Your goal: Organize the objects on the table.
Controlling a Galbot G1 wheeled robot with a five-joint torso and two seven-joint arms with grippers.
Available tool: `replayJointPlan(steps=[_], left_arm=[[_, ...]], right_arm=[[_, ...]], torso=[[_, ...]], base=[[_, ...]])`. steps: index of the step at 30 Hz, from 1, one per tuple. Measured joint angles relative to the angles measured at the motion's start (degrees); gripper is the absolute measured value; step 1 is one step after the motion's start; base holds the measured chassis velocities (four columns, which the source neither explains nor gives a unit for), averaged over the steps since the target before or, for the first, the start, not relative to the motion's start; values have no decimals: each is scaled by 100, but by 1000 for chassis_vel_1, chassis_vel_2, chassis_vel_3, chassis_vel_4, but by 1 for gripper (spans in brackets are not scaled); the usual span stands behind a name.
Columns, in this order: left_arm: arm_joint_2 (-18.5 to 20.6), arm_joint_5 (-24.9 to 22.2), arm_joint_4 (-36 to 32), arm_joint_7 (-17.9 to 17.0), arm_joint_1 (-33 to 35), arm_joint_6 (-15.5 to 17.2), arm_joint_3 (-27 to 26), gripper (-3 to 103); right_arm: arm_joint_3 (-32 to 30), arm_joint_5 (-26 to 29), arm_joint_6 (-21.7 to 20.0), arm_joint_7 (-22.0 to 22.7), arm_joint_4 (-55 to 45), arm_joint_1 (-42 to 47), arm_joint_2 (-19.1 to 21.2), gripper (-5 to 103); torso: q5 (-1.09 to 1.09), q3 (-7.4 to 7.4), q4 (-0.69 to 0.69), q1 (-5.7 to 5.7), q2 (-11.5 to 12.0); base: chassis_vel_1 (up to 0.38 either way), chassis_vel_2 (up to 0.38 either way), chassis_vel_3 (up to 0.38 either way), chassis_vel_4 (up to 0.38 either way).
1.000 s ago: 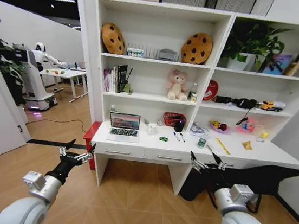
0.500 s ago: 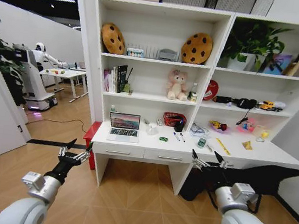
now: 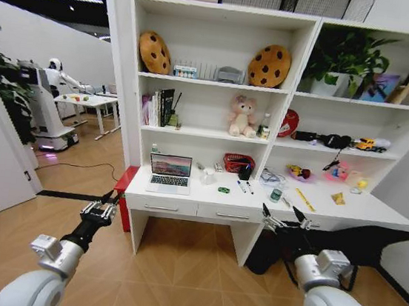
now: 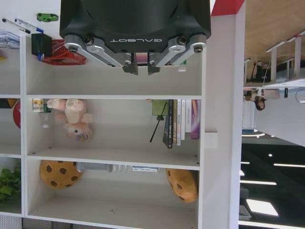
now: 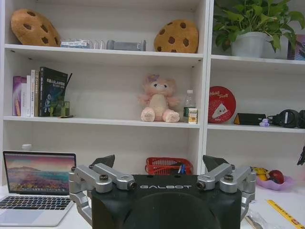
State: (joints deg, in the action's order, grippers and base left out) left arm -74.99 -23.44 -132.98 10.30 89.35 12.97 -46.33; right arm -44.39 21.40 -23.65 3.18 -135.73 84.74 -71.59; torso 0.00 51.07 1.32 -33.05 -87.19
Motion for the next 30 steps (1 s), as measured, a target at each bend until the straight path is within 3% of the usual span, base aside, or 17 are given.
replayJointPlan(steps=[1,3,6,16,30], left_arm=[[0,0,0,0,0,0,0,13],[3,1,-18,53,19,0,-9,3],[4,11,-29,79,37,0,-9,1],[30,14,-37,156,39,-11,-26,0],[27,19,19,237,16,-24,-25,0]], right_arm=[[0,0,0,0,0,0,0,100],[8,-20,6,-74,-9,9,-30,100],[11,-31,26,-89,-16,20,-36,100],[-8,-33,36,-91,-17,16,-31,100],[10,-30,22,-104,26,-21,-33,100]], torso=[[0,0,0,0,0],[0,0,0,0,0],[0,0,0,1,0],[1,0,-1,1,0],[-2,-1,2,1,0]], base=[[0,0,0,0],[0,0,0,0],[0,0,0,0],[-78,90,77,-80],[-250,254,251,-241]])
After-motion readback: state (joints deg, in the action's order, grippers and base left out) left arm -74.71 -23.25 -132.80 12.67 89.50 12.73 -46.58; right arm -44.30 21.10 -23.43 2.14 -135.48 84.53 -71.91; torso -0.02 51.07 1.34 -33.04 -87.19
